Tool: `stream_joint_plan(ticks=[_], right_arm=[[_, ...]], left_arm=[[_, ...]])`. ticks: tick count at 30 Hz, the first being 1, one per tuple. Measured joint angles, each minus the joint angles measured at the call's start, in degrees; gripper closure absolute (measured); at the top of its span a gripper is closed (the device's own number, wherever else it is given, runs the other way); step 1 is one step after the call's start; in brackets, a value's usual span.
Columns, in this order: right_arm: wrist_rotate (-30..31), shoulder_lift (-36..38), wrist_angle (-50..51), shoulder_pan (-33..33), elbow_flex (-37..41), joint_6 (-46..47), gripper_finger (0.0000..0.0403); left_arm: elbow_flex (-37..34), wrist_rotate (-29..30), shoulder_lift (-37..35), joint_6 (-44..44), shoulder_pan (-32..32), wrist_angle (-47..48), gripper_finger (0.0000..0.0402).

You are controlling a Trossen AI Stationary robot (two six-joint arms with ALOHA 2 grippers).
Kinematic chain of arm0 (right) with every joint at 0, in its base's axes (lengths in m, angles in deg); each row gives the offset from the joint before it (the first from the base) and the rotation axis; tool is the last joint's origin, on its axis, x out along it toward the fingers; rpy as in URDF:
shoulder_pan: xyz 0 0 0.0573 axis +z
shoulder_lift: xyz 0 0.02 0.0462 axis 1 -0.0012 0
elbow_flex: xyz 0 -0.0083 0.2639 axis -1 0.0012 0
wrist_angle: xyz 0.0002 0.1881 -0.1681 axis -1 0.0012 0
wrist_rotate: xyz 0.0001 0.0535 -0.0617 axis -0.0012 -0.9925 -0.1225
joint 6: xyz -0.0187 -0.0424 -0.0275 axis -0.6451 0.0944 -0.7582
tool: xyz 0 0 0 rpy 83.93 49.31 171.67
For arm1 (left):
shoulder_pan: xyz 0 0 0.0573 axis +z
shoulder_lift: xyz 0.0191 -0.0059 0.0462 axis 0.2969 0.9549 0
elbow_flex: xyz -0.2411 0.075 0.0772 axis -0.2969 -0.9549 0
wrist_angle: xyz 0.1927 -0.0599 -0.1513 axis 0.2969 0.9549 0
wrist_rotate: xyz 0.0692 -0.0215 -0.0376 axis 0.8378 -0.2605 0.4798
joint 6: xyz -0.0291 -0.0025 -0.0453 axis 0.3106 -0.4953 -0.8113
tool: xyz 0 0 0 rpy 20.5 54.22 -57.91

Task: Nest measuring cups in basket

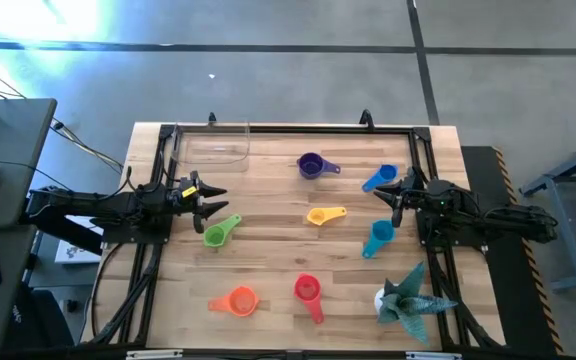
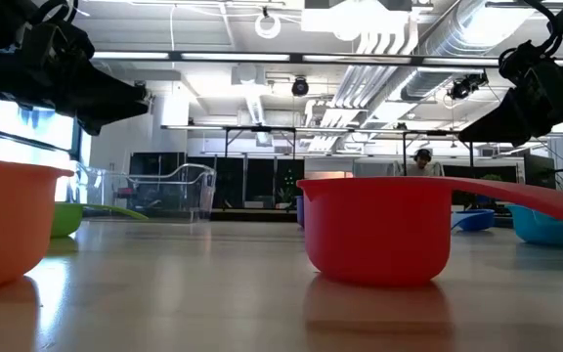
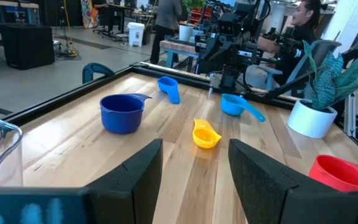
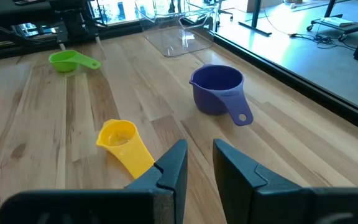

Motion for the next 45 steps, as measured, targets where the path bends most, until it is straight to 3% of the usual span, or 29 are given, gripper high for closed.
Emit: stream_joint_plan(ticks=[10, 21, 28, 35, 40, 45], right_arm=[[0.0, 0.0, 0.0, 0.0, 0.0, 0.0, 0.0334], [0.0, 0.0, 0.0, 0.0, 0.0, 0.0, 0.0334], [0.0, 0.0, 0.0, 0.0, 0.0, 0.0, 0.0334], [0.6, 0.0, 0.0, 0.0, 0.0, -6.1, 0.0334], [0.6, 0.0, 0.0, 0.0, 0.0, -6.0, 0.0334], [0.5, 0.0, 0.0, 0.0, 0.0, -6.1, 0.0334]], left_arm=[[0.0, 0.0, 0.0, -3.0, 0.0, 0.0, 0.0229], [0.0, 0.8, 0.0, -28.2, 0.0, -0.1, 0.0229], [0.0, 5.6, 0.0, -35.2, 0.0, -1.9, 0.0229], [0.0, 12.0, 0.0, -35.1, 0.0, -10.1, 0.0229], [0.1, 12.4, 0.0, -32.8, 0.0, -17.8, 0.0229], [2.6, 14.0, 0.0, -30.5, 0.0, -17.6, 0.0229]])
